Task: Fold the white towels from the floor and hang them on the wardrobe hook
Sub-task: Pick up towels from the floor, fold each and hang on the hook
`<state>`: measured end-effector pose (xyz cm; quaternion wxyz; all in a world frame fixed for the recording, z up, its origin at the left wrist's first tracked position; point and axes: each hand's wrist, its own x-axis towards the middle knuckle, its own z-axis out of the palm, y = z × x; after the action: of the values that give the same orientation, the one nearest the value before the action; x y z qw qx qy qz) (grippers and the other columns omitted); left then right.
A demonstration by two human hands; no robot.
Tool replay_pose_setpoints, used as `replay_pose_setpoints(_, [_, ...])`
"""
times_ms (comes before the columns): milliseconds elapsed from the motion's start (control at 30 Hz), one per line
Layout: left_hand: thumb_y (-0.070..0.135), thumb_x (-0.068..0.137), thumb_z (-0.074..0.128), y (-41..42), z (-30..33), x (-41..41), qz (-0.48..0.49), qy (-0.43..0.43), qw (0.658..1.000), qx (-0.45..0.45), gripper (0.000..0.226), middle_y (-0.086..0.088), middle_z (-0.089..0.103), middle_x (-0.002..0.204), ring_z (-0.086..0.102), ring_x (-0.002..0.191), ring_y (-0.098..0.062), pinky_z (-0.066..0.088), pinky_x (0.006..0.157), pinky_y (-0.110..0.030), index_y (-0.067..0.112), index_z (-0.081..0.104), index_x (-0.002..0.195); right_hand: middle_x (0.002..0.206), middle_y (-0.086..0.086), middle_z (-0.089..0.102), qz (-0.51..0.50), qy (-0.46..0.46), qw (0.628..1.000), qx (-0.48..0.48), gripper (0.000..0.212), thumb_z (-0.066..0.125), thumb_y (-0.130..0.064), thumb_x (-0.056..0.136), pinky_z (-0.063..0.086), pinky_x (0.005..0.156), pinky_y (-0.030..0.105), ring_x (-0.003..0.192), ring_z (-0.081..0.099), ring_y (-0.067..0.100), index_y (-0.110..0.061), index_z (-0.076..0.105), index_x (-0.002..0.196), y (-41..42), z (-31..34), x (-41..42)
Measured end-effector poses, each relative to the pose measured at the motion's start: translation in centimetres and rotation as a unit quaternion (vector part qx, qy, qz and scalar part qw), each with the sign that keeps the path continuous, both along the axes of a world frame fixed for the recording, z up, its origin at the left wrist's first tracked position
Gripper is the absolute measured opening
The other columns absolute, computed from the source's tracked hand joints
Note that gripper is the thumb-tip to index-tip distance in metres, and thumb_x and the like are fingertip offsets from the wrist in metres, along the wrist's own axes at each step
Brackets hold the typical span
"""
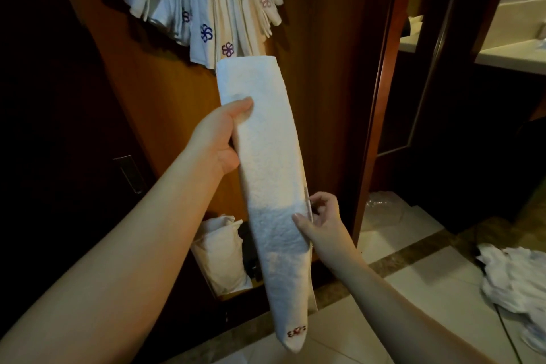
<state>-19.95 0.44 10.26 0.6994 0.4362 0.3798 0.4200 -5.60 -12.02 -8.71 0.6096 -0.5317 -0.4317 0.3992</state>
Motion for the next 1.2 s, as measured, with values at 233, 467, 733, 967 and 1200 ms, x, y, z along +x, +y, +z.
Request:
replay_pose_setpoints(233, [0.024, 0.082, 0.079, 0.5, 0.3, 0.1, -0.028, 0.002, 0.998, 0.057, 0.045, -0.007, 0.078, 0.099, 0.076, 0.088, -0.028, 0.060, 0.076, -0.054, 0.016, 0.061, 0.122, 0.097, -0.022, 0.070, 0.006, -0.133, 0.991, -0.024, 0.020, 0.051, -0.056, 0.097, 0.051, 0.065, 0.013, 0.085, 0.070, 0.000, -0.039, 0.055, 0.106, 0.0, 1.7, 0.5])
replay_pose_setpoints(467, [0.026, 0.082, 0.080, 1.5, 1.0, -0.4, -0.035, -0.020, 0.995, 0.092, 0.048, -0.009, 0.076, 0.108, 0.075, 0.095, -0.029, 0.061, 0.069, -0.045, 0.011, 0.063, 0.125, 0.090, -0.005, 0.064, -0.062, -0.121, 0.991, -0.003, 0.019, 0.039, -0.049, 0.105, 0.049, 0.057, 0.016, 0.071, 0.063, 0.002, -0.034, 0.051, 0.104, 0.3, 2.5, 0.0])
replay_pose_setpoints(733, [0.025, 0.087, 0.076, 2.5, 1.5, -0.2, -0.017, -0.045, 0.996, 0.080, 0.039, -0.010, 0.077, 0.106, 0.075, 0.092, -0.029, 0.062, 0.068, -0.047, 0.010, 0.064, 0.121, 0.132, -0.003, 0.062, -0.005, -0.120, 0.991, -0.054, 0.112, 0.055, -0.093, 0.063, 0.059, 0.091, 0.041, 0.109, 0.069, 0.014, -0.025, 0.035, 0.149, 0.7, 3.8, 1.0])
replay_pose_setpoints(967, [0.018, 0.089, 0.075, 4.9, 1.6, 1.1, 0.055, -0.029, 0.998, 0.031, 0.031, -0.013, 0.078, 0.094, 0.076, 0.082, -0.031, 0.061, 0.073, -0.054, 0.007, 0.064, 0.116, 0.131, 0.013, 0.064, 0.315, -0.030, 0.921, -0.228, 0.102, 0.095, -0.059, 0.041, 0.048, 0.108, 0.045, 0.124, 0.061, 0.031, -0.015, 0.060, 0.126, 0.2, 3.6, 2.4])
replay_pose_setpoints(1200, [0.017, 0.089, 0.075, 7.4, 0.8, 2.0, 0.127, 0.045, 0.991, -0.004, 0.035, -0.010, 0.066, 0.091, 0.065, 0.081, -0.028, 0.055, 0.076, -0.045, 0.008, 0.060, 0.119, 0.137, 0.017, 0.060, 0.305, 0.048, 0.924, -0.225, 0.079, 0.082, -0.039, 0.065, 0.042, 0.113, 0.047, 0.128, 0.058, 0.031, -0.008, 0.056, 0.133, -0.4, 2.6, 2.1])
